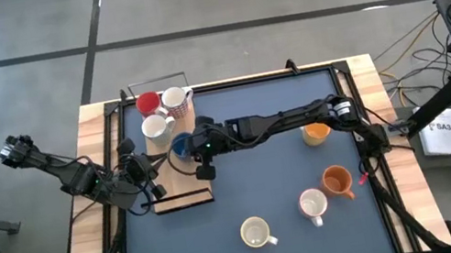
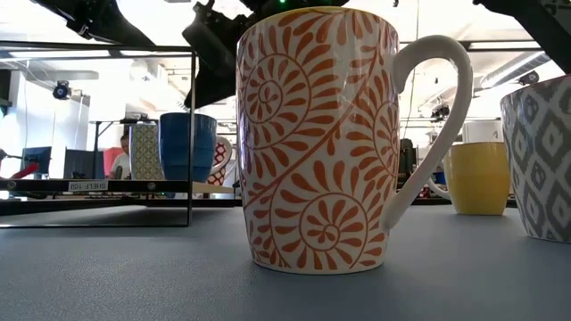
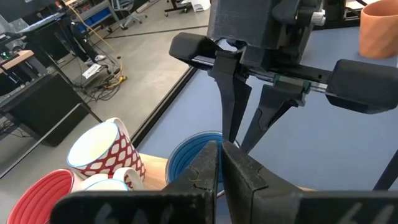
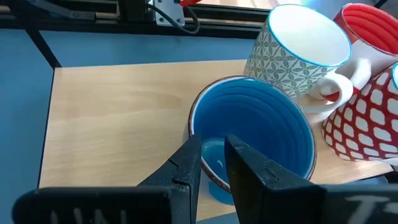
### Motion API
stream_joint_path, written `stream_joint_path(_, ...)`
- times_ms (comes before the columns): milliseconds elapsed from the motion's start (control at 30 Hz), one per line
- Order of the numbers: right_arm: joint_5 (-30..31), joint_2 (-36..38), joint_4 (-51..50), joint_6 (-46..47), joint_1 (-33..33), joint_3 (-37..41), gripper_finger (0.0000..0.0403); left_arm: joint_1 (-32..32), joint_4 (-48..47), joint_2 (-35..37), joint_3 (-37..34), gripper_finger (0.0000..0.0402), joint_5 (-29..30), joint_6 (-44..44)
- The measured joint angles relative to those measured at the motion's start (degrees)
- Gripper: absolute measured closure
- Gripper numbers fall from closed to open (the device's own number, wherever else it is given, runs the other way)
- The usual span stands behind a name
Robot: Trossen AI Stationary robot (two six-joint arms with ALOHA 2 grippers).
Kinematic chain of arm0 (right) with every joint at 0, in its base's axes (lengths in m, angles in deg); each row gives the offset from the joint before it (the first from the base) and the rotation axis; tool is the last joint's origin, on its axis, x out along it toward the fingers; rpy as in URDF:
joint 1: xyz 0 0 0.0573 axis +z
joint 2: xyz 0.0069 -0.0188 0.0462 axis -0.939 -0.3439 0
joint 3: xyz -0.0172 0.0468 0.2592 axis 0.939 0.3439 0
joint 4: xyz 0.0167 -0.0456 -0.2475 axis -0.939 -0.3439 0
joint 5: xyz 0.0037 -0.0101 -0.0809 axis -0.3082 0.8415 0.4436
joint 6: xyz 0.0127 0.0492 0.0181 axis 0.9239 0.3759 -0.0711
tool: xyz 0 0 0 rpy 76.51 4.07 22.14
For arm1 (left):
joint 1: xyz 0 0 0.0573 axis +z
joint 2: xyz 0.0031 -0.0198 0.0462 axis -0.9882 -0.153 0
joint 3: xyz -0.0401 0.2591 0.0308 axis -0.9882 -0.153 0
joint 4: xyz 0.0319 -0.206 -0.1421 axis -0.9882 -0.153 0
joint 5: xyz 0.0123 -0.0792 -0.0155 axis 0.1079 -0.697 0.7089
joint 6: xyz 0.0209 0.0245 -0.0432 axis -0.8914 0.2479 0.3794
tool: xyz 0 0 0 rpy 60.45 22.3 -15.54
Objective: Place coffee mugs
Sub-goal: Put the blue mug on the shelf
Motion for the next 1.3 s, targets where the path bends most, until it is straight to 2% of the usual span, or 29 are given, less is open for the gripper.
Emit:
stream_joint_path(267,-0.8,0.9,2.8,0.4,0.8,0.0,0.0342,0.0,0.0,0.0,0.0,0.04,0.0,0.0)
stream_joint_path(467,-8.5,0.4,4.8,1.5,1.6,0.0,0.0359,0.0,0.0,0.0,0.0,0.04,0.0,0.0)
stream_joint_path(667,-8.7,-1.8,4.2,1.7,1.6,0.1,0.0391,0.0,0.0,0.0,0.0,0.04,0.0,0.0)
stream_joint_path(1067,-9.1,-2.4,4.3,1.5,-0.2,0.1,0.0394,0.0,0.0,0.0,0.0,0.04,0.0,0.0)
stream_joint_path(1300,-8.0,-2.7,4.1,-1.9,-2.4,0.1,0.0394,0.0,0.0,0.0,0.0,0.04,0.0,0.0)
